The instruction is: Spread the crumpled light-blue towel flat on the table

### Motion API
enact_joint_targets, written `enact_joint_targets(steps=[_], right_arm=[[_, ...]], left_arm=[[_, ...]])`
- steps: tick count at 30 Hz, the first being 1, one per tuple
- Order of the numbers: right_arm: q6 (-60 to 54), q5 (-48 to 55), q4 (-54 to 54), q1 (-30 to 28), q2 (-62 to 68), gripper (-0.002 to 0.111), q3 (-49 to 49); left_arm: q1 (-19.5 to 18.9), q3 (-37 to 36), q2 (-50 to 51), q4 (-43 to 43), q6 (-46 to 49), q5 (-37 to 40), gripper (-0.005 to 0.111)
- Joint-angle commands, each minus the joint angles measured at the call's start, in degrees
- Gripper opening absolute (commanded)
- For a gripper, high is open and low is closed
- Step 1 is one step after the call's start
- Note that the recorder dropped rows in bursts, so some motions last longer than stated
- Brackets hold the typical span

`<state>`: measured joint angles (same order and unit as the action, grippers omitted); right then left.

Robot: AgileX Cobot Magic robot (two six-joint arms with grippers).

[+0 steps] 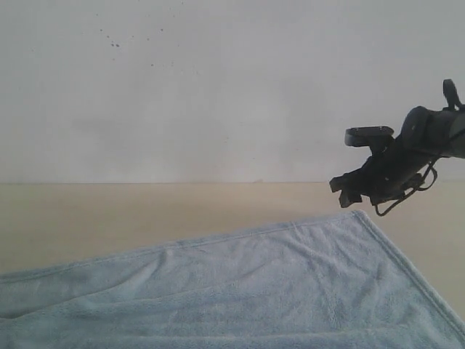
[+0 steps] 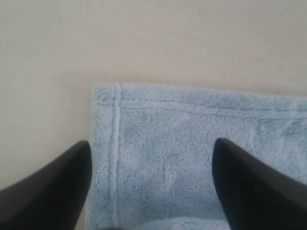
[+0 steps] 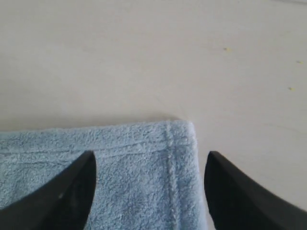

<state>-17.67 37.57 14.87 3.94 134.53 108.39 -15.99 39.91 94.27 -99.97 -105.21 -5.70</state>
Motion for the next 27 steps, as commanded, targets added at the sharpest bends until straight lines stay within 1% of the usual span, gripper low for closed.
enact_joint_targets(steps=[1, 11, 12, 13, 14, 17, 18, 20, 21, 27], right_arm=[[3.4, 0.0, -5.3, 0.6, 1.6, 0.062, 0.3], [3.8, -0.6, -5.5, 0.7, 4.1, 0.061, 0.3], [3.6, -0.4, -5.5, 0.7, 4.3, 0.058, 0.3], [3.2, -0.3, -5.5, 0.7, 4.3, 0.051, 0.3], [3.2, -0.3, -5.5, 0.7, 4.3, 0.047, 0.3], [2.9, 0.4, -5.5, 0.7, 4.3, 0.032, 0.3], [2.9, 0.7, -5.5, 0.7, 4.3, 0.023, 0.3], [4.1, 1.1, -5.5, 0.7, 4.3, 0.009, 0.3], [5.8, 1.4, -5.5, 0.7, 4.3, 0.0, 0.3], [7.0, 4.0, -5.6, 0.7, 3.3, 0.001, 0.2]], left_arm=[[0.0, 0.3, 0.1, 0.0, 0.6, -0.2, 0.066], [0.0, 0.5, 0.1, 0.0, 0.6, -0.2, 0.066], [0.0, 0.5, 0.1, 0.0, 0.6, -0.2, 0.066], [0.0, 0.8, 0.1, 0.0, 0.6, -0.4, 0.066], [0.0, 1.0, 0.1, 0.0, 0.6, -0.7, 0.066], [0.0, 1.3, 0.1, 0.0, 0.6, -1.8, 0.066], [0.0, 1.3, 0.1, 0.0, 0.6, -1.8, 0.066], [0.0, 1.3, 0.1, 0.0, 1.3, -1.8, 0.066], [0.0, 1.3, 0.1, 0.0, 2.2, -1.8, 0.066], [0.0, 1.3, 0.1, 0.0, 2.9, -1.1, 0.066]])
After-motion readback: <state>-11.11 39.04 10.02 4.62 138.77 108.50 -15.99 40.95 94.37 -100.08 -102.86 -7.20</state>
